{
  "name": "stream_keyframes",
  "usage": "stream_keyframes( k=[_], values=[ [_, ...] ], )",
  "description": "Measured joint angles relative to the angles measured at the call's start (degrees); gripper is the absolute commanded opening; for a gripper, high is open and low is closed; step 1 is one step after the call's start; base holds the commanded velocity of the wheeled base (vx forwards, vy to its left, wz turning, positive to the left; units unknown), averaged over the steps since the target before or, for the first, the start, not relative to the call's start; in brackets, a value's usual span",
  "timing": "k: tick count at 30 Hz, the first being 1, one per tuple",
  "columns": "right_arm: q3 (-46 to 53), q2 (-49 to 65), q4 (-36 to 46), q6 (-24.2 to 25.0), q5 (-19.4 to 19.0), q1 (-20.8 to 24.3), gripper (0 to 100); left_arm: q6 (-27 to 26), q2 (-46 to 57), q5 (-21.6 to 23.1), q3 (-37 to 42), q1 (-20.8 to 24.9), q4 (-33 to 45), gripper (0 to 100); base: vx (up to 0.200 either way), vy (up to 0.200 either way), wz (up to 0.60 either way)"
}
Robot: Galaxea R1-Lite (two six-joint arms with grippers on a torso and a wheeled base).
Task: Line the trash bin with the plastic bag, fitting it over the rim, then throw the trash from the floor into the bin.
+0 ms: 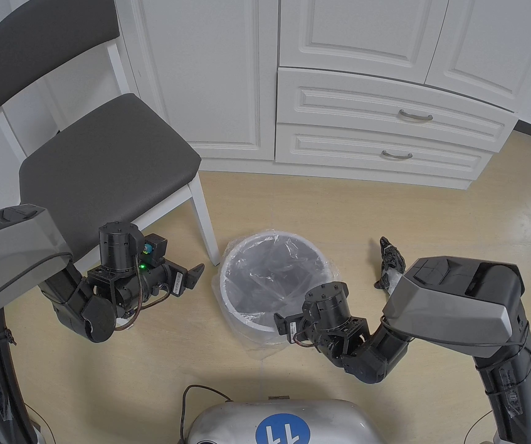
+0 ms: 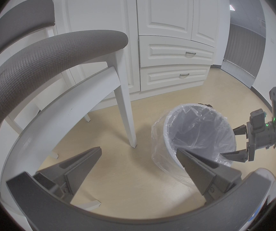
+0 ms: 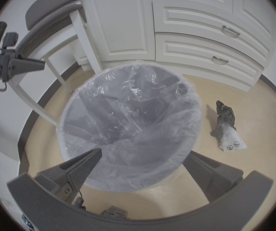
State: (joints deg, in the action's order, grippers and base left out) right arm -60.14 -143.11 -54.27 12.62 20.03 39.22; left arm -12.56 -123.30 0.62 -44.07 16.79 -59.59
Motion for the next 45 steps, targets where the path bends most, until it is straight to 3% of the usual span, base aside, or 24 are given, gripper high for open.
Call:
stream_keyframes(
  k=[14,31,45],
  values=[
    [-8.19,-4.04,-0.77,11.0,-0.09,2.23,100,0.07,-0.1,-0.09,-0.24,0.0,-1.48,100,0.0,0.0,0.0],
    [-5.13,0.16,2.46,9.14,-0.3,1.07,100,0.05,-0.18,-0.09,-0.13,0.02,-1.56,100,0.0,0.0,0.0],
    [-15.63,-7.03,3.25,9.74,2.79,-0.79,100,0.0,-0.49,-0.09,0.13,0.68,-1.52,100,0.0,0.0,0.0]
  ],
)
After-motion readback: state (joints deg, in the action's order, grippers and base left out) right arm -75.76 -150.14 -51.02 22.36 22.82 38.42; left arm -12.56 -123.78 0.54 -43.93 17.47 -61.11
